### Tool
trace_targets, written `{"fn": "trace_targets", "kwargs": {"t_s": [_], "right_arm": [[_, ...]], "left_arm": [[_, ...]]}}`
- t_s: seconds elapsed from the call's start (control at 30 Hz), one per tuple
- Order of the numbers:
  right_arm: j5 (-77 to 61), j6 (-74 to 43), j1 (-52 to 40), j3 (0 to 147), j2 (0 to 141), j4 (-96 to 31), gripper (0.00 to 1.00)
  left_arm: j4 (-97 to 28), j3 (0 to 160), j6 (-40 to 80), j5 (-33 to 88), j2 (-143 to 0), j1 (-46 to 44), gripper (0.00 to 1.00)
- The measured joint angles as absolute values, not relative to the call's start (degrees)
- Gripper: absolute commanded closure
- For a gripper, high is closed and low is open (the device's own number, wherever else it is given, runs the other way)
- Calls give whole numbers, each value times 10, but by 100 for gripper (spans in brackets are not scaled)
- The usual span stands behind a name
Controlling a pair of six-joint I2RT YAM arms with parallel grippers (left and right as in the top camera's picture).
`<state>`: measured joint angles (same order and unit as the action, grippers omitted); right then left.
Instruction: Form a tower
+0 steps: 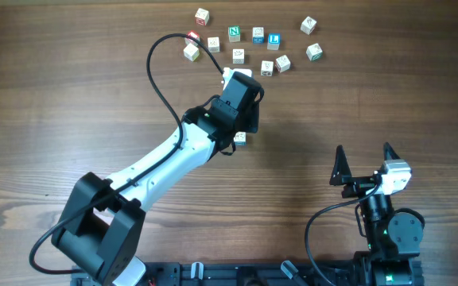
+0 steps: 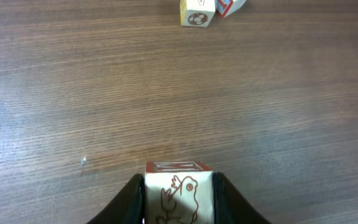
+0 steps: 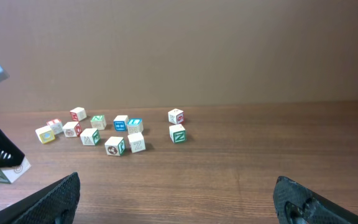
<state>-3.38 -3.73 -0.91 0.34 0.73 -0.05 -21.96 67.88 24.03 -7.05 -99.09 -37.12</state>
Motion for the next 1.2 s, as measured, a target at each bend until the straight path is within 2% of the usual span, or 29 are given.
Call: {"fn": "trace_targets", "kwargs": {"t_s": [0.1, 0.37, 0.9, 1.2], "right_arm": [[-34, -37, -9, 4, 7, -1, 0], [-34, -37, -9, 4, 7, -1, 0], [-34, -37, -9, 4, 7, -1, 0], [-34, -37, -9, 4, 7, -1, 0]], "left_arm": [[-293, 681, 296, -72, -990, -371, 73], [-285, 680, 359, -72, -1033, -375, 72], [-283, 678, 362, -87, -1041, -390, 73], [-309, 678, 346, -101, -1023, -413, 68]]}}
